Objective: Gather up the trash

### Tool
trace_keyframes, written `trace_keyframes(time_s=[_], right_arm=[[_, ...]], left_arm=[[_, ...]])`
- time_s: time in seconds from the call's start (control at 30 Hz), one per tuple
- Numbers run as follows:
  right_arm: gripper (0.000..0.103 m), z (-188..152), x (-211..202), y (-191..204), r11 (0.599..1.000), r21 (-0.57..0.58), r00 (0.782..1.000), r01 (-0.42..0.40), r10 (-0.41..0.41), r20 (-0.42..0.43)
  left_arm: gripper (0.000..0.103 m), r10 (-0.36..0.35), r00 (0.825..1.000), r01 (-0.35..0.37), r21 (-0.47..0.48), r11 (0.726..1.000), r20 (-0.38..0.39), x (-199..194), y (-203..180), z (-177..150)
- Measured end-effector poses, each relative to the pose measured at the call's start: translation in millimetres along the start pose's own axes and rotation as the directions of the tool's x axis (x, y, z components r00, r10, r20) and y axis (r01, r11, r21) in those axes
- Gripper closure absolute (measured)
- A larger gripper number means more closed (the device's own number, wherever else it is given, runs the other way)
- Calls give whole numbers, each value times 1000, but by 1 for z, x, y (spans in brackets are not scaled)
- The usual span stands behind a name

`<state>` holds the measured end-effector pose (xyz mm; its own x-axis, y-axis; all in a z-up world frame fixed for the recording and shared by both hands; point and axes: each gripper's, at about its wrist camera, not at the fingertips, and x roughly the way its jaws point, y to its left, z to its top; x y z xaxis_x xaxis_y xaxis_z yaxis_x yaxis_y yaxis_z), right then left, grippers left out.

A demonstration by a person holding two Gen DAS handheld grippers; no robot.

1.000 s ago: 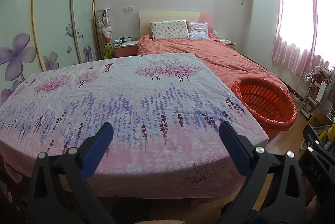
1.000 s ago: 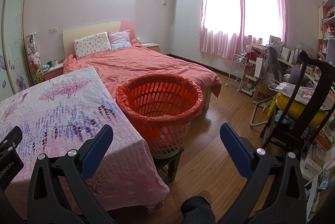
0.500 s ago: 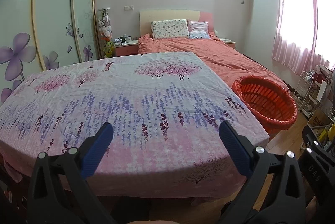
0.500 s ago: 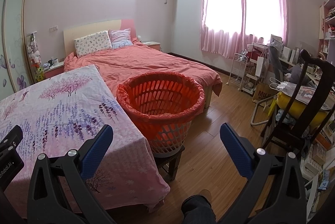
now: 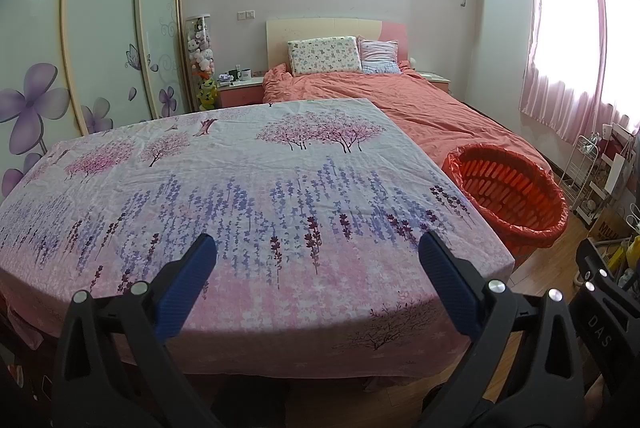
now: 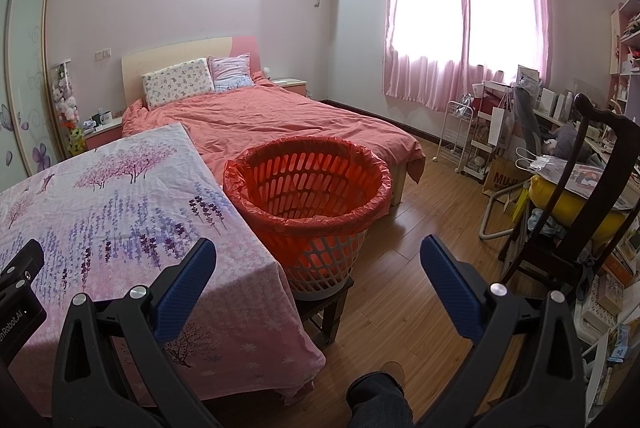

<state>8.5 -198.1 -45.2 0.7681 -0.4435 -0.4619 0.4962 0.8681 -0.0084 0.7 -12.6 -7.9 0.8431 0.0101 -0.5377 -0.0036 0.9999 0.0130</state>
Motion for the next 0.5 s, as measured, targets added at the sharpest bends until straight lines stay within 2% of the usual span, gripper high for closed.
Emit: trace_keyframes(time_s=[0.5], right_arm=[[2, 1, 0, -1, 1000, 0, 1000, -1, 1, -1]], left_arm=[[4, -4, 1000, 4, 0, 1000, -5, 0, -1, -1]])
